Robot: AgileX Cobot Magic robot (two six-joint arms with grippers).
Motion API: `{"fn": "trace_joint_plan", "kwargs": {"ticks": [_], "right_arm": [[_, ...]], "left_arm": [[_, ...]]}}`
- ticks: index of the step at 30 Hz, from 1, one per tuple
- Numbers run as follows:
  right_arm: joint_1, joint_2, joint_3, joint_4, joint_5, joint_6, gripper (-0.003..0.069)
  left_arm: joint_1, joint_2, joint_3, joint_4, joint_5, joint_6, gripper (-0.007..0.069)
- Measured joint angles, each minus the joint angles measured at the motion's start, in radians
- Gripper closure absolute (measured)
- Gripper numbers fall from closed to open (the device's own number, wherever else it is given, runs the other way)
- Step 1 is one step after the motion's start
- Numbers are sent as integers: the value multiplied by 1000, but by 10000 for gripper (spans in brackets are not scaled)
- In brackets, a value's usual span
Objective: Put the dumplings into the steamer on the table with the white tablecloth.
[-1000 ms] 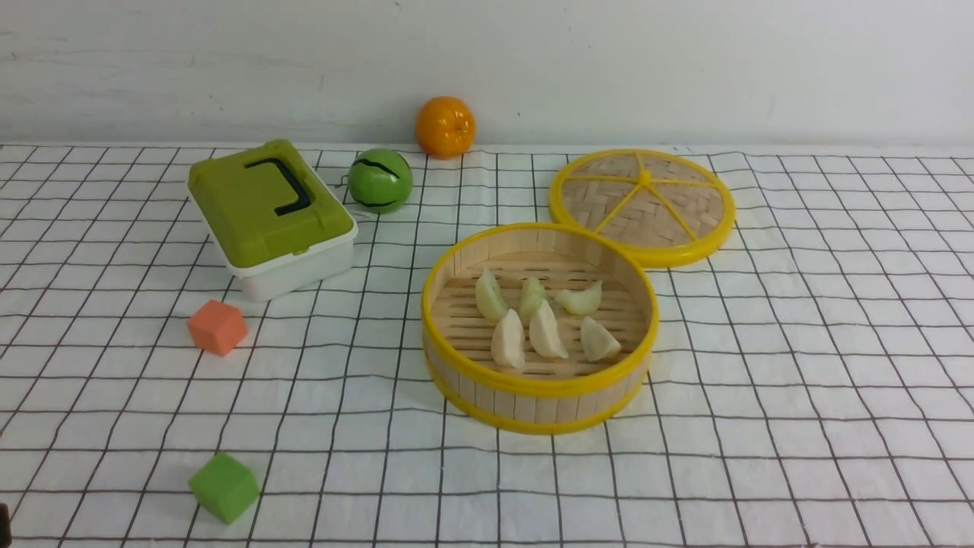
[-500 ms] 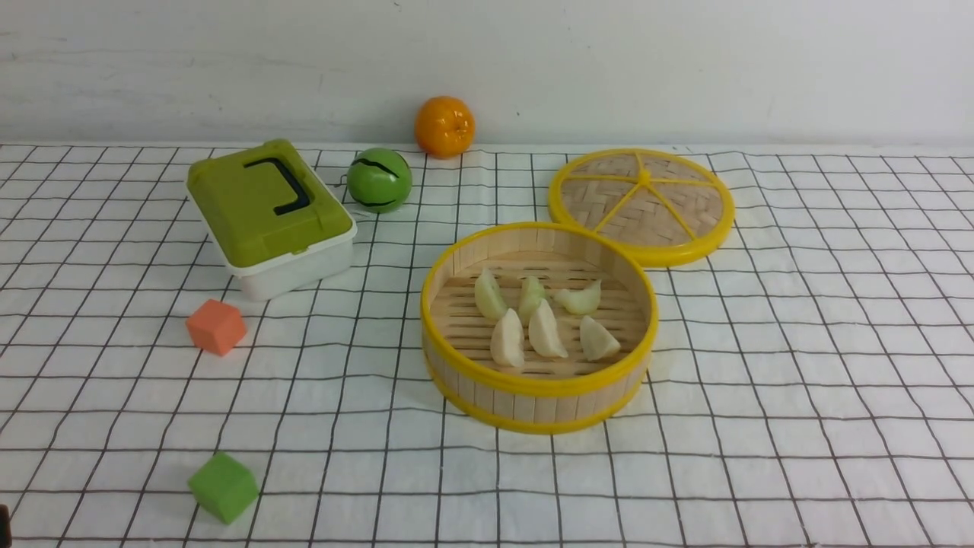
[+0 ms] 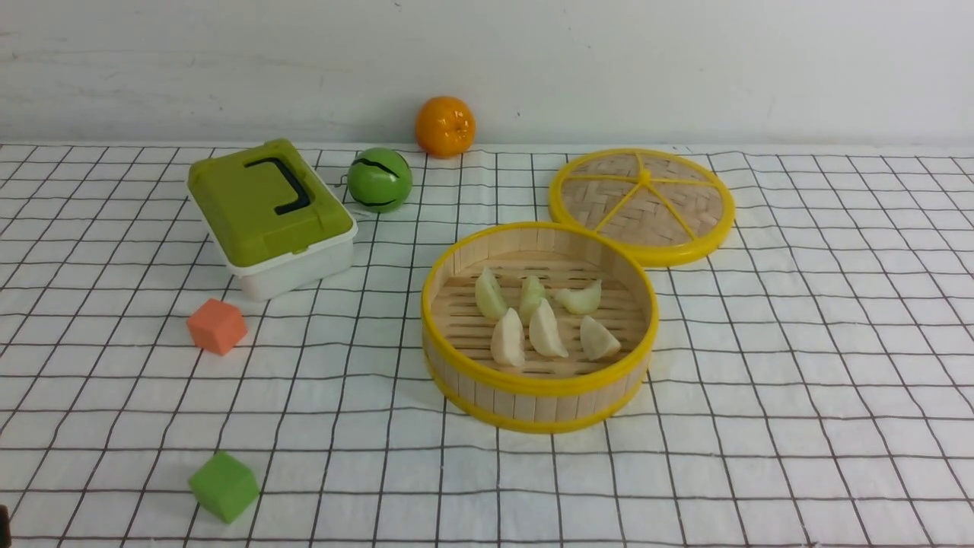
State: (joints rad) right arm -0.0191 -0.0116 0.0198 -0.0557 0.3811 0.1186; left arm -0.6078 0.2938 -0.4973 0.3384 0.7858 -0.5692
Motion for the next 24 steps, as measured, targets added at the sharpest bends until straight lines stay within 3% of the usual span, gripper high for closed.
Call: {"fn": "trace_joint_plan", "kwargs": {"ticks": [16,21,24], "right_arm": [[0,0,0,-3,2,1,638],[0,0,0,-3,2,1,630],[0,0,0,-3,2,1,627]], "left_arm": [[-1,-15,8,-1,-13,0,617],[-1,-107,105,0,-67,0,613],[5,-216,197,25,-178,12,608]]}}
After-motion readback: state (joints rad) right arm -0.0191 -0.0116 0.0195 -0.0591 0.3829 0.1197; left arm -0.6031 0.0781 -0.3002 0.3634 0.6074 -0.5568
